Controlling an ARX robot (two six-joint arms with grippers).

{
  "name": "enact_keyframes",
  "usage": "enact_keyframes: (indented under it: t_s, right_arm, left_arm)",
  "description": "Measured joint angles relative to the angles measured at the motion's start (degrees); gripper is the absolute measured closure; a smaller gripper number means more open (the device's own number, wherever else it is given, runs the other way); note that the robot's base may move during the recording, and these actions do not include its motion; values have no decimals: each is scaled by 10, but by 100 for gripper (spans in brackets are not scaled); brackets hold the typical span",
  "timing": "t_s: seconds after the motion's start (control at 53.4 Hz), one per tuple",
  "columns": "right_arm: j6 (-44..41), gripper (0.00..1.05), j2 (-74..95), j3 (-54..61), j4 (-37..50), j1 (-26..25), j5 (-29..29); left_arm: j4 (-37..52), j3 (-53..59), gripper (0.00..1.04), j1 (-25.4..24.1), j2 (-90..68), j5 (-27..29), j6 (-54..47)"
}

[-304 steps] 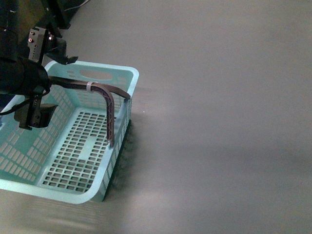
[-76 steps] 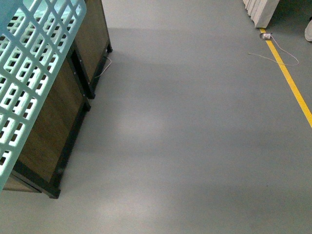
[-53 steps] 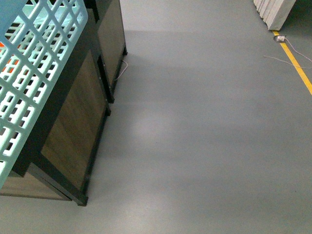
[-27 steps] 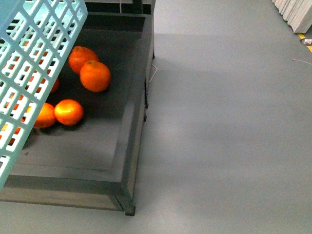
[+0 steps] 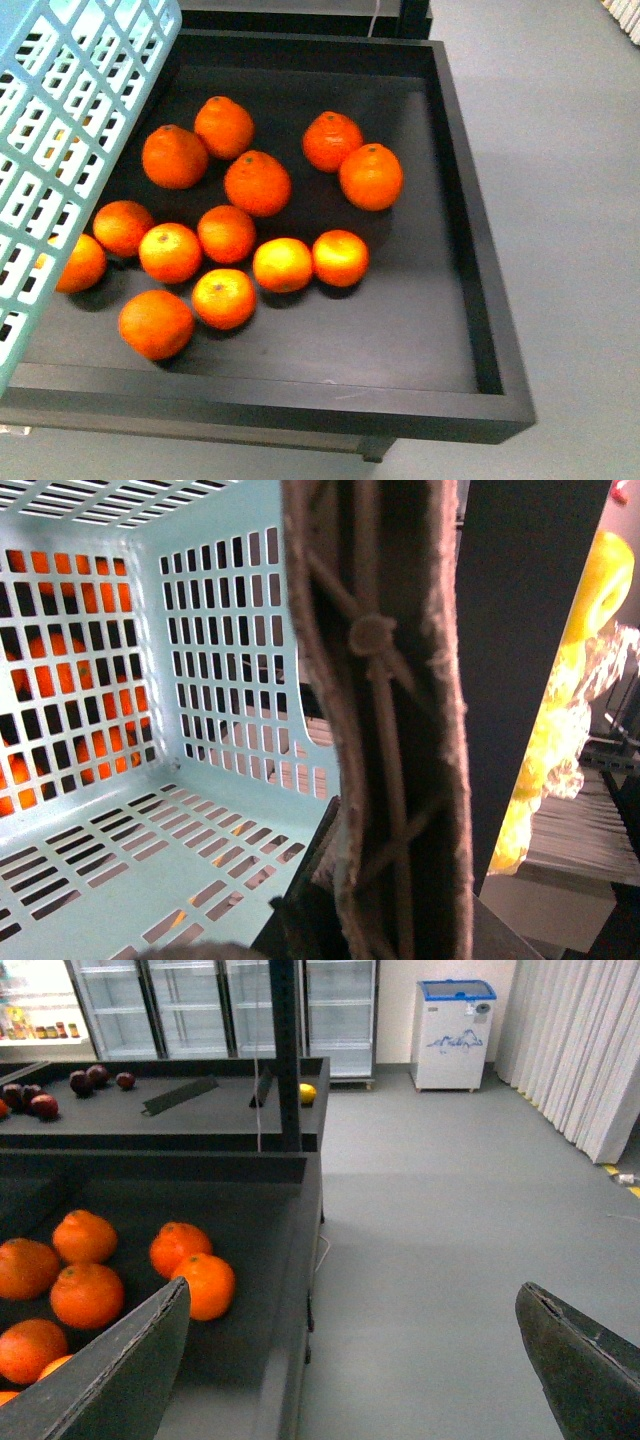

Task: Pick lemon and mango into basket

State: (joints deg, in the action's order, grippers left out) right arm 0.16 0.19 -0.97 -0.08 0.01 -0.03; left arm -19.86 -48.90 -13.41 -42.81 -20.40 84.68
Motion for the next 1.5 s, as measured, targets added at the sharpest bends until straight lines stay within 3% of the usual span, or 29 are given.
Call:
enact_keyframes:
  t_s: [1.499]
  right_arm:
    - [0, 9, 0, 0, 0, 0, 1]
  left_arm:
    - [0, -1, 99, 0, 0, -1, 0]
